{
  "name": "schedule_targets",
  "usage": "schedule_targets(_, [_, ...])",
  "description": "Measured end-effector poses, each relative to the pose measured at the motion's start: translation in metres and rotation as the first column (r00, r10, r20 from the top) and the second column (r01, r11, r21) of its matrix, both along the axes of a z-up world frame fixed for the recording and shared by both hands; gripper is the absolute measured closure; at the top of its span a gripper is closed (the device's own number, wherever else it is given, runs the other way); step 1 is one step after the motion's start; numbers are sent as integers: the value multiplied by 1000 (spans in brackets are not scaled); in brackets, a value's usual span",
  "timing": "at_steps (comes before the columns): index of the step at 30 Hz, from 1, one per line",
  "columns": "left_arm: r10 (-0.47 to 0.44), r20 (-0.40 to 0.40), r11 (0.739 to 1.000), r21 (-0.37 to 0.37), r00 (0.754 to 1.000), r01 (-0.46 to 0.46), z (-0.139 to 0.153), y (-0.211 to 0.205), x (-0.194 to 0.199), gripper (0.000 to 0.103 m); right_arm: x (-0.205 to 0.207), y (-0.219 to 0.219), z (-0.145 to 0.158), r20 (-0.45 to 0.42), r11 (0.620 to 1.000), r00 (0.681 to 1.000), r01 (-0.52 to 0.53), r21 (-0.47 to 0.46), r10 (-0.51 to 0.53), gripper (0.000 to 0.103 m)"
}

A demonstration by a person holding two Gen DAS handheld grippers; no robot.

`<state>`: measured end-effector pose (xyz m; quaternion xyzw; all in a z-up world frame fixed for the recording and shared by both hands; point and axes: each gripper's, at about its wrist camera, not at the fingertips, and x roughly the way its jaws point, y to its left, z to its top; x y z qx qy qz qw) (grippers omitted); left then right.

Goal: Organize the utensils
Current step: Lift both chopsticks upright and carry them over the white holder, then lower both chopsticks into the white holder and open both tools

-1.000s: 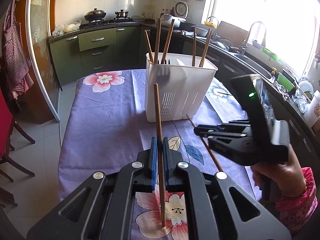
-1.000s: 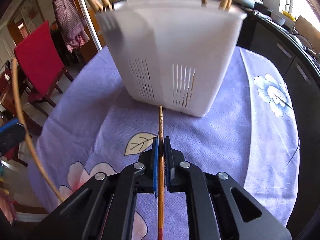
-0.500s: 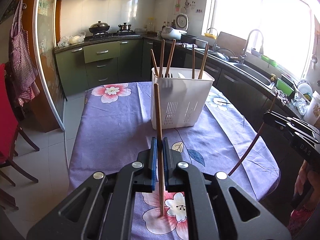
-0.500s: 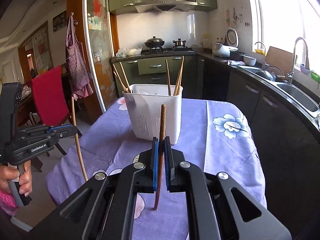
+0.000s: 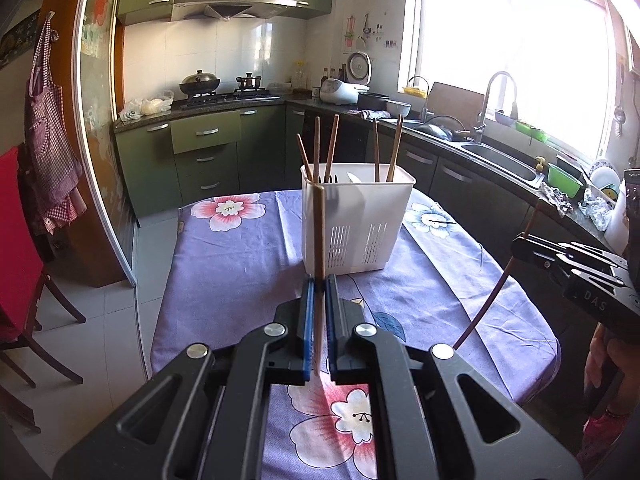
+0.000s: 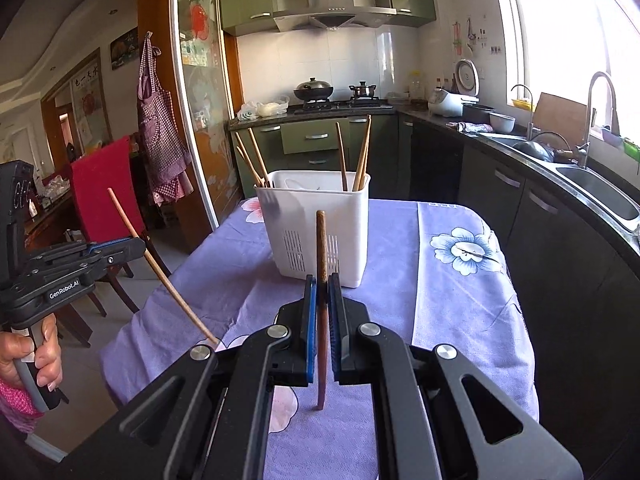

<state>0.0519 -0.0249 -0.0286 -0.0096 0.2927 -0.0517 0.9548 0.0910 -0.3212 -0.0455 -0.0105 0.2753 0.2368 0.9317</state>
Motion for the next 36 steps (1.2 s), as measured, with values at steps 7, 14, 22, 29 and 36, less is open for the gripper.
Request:
schedule_targets(7, [-42,1,999,-9,999,43,11,-10,14,98,10,2,22,34,1000,999,-15,26,14,96])
schedule_targets(14, [-94,19,995,-14,995,94,35,-22,34,98,24,3,67,103,998,994,-32,60,26,96])
schedule_targets(22, [-148,56,988,-25,987,149,78,-33,61,98,42,10,120,184,997,982,-47,68,33,96])
schedule_targets(29, [-158,172,987,11,972,159,129,-43,75,98,69,19,160,229,997,973,-44,61,29,96])
schedule_targets(36, [-143,247,990,50,958,134,165,-52,107,98,111,29,184,238,997,971,-45,66,29,96])
